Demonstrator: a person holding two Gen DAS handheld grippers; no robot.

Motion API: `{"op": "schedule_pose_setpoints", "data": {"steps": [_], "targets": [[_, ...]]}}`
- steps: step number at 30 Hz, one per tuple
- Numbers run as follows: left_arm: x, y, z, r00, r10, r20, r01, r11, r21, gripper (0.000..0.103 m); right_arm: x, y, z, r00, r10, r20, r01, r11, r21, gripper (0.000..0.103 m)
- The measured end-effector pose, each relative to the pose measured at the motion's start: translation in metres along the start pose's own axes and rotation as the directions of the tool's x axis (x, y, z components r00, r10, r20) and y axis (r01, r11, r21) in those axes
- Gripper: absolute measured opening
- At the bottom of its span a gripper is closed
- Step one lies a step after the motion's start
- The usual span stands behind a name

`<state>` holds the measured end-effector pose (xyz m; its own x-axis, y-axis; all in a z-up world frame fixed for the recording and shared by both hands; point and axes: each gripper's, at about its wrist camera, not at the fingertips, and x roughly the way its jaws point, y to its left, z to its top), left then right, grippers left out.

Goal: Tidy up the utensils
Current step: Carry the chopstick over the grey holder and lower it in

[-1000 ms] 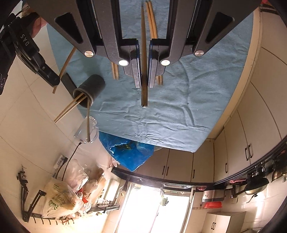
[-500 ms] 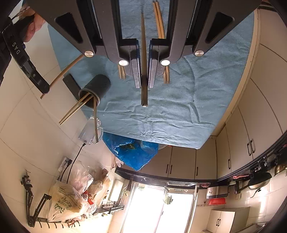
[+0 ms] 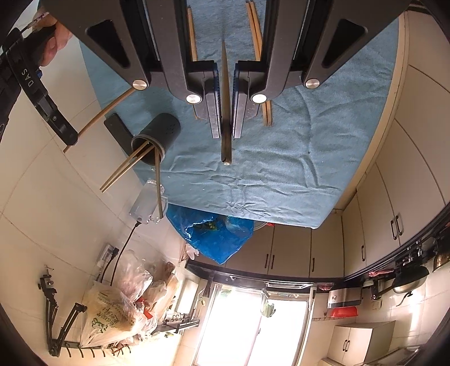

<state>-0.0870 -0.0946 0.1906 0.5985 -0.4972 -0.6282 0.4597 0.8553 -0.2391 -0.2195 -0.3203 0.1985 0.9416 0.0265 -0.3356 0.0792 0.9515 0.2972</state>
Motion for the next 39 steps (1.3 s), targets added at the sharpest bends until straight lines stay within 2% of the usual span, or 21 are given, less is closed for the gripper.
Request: {"op": "schedule_pose_setpoints", "data": {"steps": [20,30,39], "targets": [[0.000,-0.034,0.023,0.999,-0.053,0.006,0.052,0.997,0.049,0.007,-0.032,-0.035,0.021,0.994,-0.068,0.080,0.062,0.995,0.075,0.006],[-0.003,-0.072,0.057,0.995,-0.098,0.034,0.095,0.991,0.097,0.006,-0.054,-0.050,0.055,0.983,-0.102,0.154,0.090,0.993,0.082,0.006],[-0.006,-0.110,0.099,0.986,-0.139,0.094,0.126,0.982,0.137,0.007,-0.055,-0.066,0.087,0.973,-0.118,0.197,0.097,0.989,0.113,0.006]]}}
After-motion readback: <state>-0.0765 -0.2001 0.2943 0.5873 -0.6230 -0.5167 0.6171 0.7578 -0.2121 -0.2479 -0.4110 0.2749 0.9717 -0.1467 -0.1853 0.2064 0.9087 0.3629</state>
